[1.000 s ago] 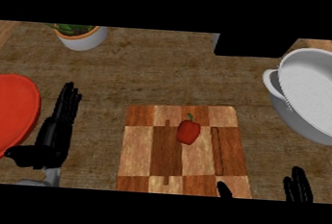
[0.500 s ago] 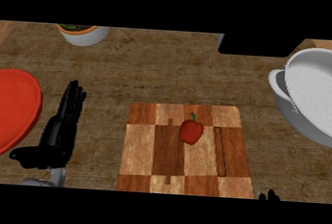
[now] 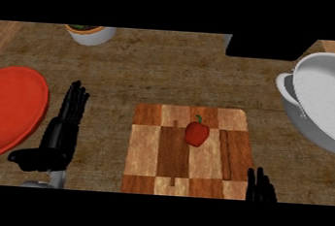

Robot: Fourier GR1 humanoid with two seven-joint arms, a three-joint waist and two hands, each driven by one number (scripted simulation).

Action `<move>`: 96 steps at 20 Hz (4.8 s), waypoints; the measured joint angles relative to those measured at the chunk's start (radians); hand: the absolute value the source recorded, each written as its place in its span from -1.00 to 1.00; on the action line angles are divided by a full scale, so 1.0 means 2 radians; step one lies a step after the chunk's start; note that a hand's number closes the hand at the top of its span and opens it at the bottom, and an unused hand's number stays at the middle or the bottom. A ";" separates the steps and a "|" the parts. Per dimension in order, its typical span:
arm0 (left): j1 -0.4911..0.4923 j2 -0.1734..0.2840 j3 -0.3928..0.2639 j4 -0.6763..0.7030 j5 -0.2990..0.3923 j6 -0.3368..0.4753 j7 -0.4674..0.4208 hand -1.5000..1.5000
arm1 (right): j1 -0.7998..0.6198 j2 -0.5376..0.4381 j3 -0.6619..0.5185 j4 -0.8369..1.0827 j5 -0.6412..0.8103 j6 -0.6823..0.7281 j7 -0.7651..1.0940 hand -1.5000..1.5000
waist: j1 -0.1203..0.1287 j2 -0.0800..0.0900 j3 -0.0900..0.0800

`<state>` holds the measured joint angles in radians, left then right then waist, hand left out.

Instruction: Pick the bell pepper from the cutting board and place it in the pot

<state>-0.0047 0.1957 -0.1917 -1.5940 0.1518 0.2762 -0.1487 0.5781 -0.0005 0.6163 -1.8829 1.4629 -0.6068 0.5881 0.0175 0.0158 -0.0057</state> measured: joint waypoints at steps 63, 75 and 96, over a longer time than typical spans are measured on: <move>-0.006 -0.033 0.027 -0.001 -0.032 -0.027 0.024 0.00 | -0.708 -0.042 -0.147 0.474 -0.157 0.156 0.074 1.00 | 0.000 -0.007 0.003; 0.002 -0.040 0.035 0.002 -0.039 -0.029 0.018 0.00 | -0.710 -0.079 -0.184 0.402 -0.078 0.202 0.172 1.00 | -0.009 -0.009 0.003; 0.005 -0.048 0.043 -0.016 -0.049 -0.040 0.032 0.00 | -0.625 -0.247 -0.368 0.469 -0.179 0.159 -0.014 1.00 | -0.005 -0.007 0.003</move>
<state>0.0059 0.0988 -0.1059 -1.6269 0.0531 0.1957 -0.0846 -0.6715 -0.4955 -0.1202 -0.9458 1.1056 -0.2881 0.5598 0.0078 0.0025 0.0006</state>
